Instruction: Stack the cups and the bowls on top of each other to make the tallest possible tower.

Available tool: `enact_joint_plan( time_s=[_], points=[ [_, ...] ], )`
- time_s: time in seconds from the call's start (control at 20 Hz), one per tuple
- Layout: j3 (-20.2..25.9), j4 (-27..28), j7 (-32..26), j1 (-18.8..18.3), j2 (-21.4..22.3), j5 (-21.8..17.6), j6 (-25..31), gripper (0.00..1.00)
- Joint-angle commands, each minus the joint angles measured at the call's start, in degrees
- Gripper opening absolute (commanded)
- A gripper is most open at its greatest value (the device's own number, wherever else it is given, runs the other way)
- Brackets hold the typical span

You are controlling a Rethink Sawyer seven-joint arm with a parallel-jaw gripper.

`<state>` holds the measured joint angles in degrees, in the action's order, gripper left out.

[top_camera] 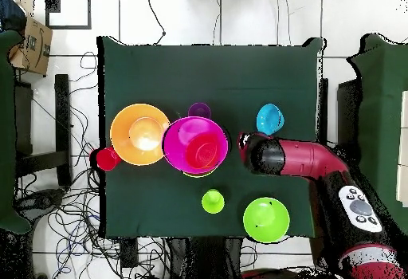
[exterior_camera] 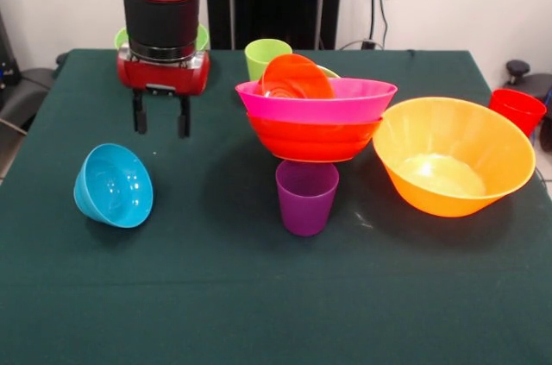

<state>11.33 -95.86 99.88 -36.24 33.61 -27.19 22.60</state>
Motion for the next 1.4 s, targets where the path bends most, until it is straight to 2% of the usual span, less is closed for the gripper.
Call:
enact_joint_plan(
  time_s=[0.05,0.3,0.8,1.1,1.4],
  points=[
    [6.23,3.42,-8.99,-2.64,1.39,-3.38,4.05,1.00],
    [7.59,2.97,-10.33,-3.94,3.21,-2.50,7.39,1.00],
    [9.37,4.74,-11.80,-5.31,3.52,-3.11,10.06,1.00],
    [9.57,5.12,-10.34,-5.14,2.37,-4.10,8.81,1.00],
    [9.42,6.83,-9.23,-4.98,-0.76,-5.72,5.91,1.00]
  ],
)
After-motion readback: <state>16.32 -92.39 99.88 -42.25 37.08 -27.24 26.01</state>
